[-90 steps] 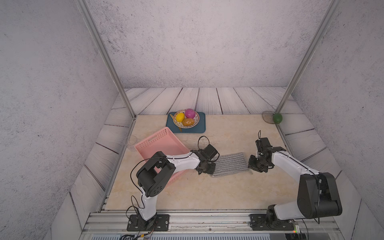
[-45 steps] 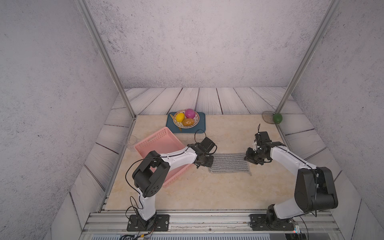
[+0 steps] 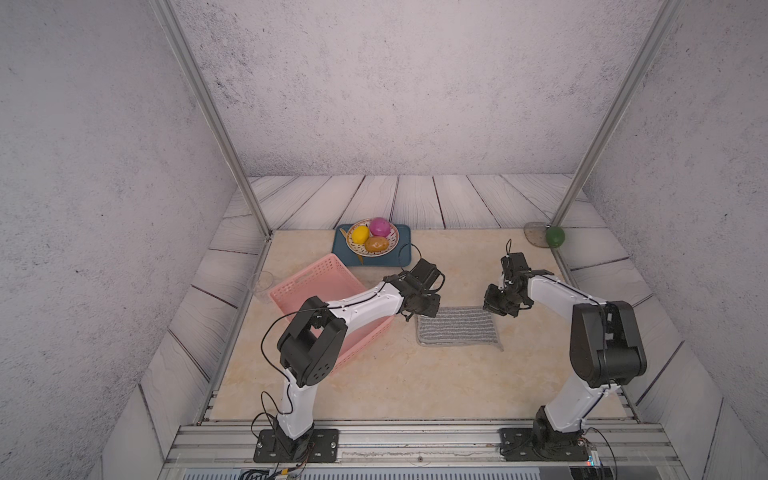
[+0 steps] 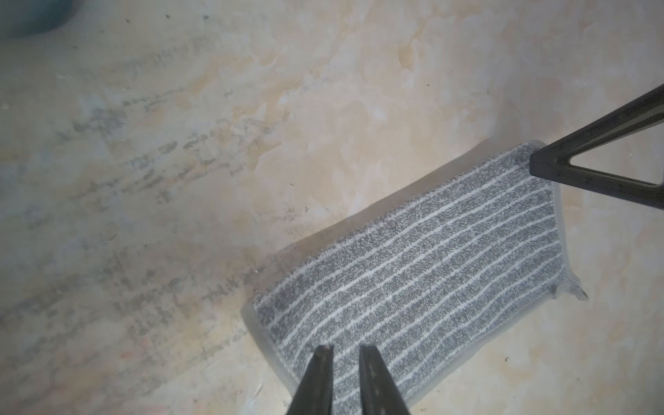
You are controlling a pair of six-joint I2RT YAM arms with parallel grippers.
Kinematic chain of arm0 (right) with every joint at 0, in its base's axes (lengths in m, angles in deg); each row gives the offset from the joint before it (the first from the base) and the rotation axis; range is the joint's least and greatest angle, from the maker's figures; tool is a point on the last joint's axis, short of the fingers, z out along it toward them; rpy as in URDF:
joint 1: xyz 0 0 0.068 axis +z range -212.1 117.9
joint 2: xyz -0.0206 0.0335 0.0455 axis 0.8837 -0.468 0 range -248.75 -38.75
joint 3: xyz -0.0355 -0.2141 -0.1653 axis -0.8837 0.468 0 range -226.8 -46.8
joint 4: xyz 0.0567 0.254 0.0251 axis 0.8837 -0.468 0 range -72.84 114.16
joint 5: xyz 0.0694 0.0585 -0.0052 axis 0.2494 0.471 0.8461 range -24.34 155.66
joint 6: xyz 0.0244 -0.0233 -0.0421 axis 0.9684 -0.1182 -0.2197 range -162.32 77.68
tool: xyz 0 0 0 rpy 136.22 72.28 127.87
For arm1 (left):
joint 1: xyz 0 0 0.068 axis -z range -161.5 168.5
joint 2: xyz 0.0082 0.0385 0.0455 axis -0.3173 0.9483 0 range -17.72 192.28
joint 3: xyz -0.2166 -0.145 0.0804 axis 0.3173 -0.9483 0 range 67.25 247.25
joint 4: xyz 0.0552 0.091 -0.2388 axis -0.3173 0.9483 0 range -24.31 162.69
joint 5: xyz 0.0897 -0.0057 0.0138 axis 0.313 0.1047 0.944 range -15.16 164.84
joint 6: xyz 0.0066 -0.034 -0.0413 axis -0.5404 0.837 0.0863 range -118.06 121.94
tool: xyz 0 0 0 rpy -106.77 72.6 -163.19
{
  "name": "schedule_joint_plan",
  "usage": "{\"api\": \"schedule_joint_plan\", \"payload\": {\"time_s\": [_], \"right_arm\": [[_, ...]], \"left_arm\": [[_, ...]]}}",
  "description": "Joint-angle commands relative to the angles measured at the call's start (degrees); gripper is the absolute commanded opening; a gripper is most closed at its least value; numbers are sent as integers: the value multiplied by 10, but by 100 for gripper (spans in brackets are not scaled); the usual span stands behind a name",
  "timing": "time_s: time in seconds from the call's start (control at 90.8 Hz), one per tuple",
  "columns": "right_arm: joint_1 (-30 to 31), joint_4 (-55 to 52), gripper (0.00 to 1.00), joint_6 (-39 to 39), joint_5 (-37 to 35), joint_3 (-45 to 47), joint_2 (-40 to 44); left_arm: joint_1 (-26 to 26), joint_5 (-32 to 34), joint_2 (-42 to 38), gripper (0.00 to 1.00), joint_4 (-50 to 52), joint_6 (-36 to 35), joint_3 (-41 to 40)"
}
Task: Fold the square dishcloth
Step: Adjust the cleaning item at the center of the board, then fold the cleaning item at the center of the board.
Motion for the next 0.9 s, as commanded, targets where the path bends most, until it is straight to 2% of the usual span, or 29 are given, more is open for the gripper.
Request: {"api": "schedule_joint_plan", "payload": {"time_s": [0.0, 0.44, 0.672, 0.892], "right_arm": [[-2, -2, 14, 11, -19, -12, -23], [-13, -8, 11, 4, -29, -50, -99], [-32, -21, 10, -5, -29, -59, -92], [-34, -50, 11, -12, -40, -67, -52]], "left_arm": [[-10, 7, 37, 19, 9, -2, 6], [-28, 31, 75, 18, 9, 16, -18], [-27, 19, 43, 32, 8, 14, -33], [-17, 8, -5, 43, 19, 6, -23]]}}
